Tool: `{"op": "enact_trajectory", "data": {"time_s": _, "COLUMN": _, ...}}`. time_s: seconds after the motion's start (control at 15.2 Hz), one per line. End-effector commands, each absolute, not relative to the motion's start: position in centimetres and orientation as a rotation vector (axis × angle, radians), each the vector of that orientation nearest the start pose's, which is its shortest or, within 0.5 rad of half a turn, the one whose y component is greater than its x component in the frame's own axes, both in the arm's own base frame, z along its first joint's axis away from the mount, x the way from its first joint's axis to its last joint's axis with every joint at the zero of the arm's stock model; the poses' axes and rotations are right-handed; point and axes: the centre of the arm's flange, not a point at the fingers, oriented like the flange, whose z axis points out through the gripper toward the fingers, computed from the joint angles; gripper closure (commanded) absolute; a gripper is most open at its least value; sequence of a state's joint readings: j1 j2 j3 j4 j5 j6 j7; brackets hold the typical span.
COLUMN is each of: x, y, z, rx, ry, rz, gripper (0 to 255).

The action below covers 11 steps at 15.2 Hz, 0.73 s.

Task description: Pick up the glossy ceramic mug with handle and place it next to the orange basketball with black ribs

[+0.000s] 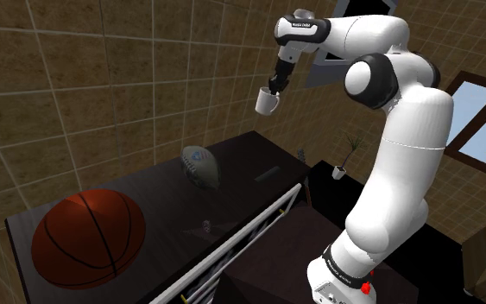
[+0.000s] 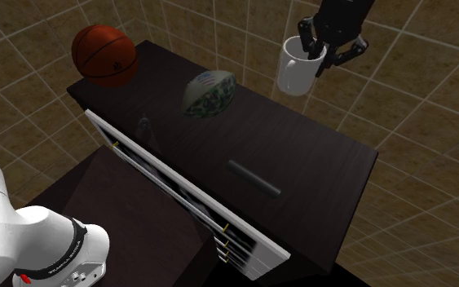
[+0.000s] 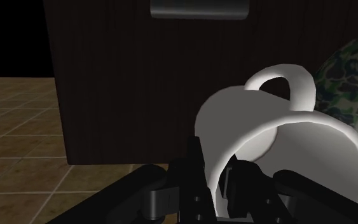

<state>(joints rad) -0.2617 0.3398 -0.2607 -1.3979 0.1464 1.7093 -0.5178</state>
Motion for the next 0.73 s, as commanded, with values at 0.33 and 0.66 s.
{"op": "enact_trajectory", "data": {"time_s": 0.33, "x": 57.6, "y": -24.3, "z": 52.9, "rx": -3.082, "ry": 0.02, "rz": -0.022, "gripper": 255}}
{"op": "enact_trajectory", "data": {"time_s": 0.66, "x": 55.9, "y": -17.9, "z": 52.9, "rx": -3.082, "ry": 0.02, "rz": -0.022, "gripper": 255}}
